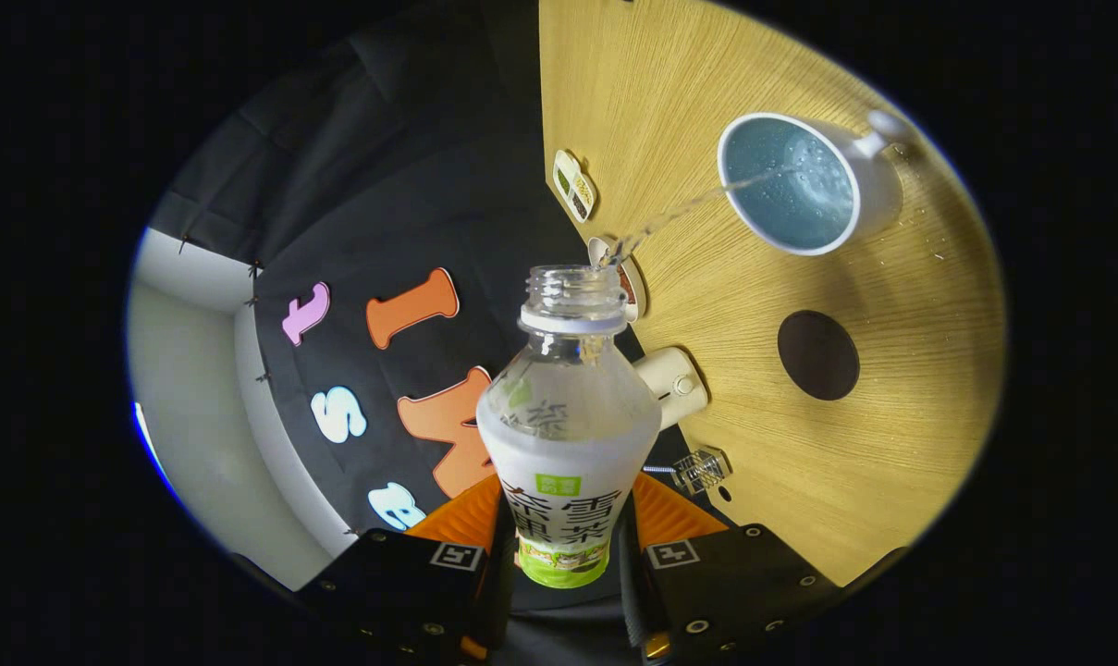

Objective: Take the bottle from table, then pour the juice into the cup, finally place the bottle on the coaster

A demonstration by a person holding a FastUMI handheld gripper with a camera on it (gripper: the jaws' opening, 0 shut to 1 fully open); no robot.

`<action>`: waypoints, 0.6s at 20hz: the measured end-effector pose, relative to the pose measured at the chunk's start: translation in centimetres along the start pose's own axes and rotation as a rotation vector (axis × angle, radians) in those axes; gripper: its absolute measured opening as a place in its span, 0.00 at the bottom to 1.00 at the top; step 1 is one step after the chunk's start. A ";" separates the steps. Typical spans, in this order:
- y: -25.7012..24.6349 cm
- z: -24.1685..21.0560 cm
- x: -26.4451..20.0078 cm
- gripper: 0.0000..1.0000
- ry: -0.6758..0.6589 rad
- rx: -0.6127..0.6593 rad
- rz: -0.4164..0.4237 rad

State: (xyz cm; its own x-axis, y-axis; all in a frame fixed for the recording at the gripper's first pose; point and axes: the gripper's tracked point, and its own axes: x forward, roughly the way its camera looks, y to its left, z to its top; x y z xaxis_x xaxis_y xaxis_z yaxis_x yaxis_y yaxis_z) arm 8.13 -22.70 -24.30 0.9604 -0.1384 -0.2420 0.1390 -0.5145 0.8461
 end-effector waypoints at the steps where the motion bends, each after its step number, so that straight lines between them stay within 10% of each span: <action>1: 0.1 -0.1 0.0 0.49 0.002 0.005 -0.001; 12: 0.9 0.4 -0.1 0.50 0.000 0.086 -0.008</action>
State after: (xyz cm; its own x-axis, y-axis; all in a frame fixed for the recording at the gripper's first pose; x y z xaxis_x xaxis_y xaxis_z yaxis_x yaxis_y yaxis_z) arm 8.07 -23.52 -23.73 0.9595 -0.1338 -0.2481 0.1252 -0.5861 0.8005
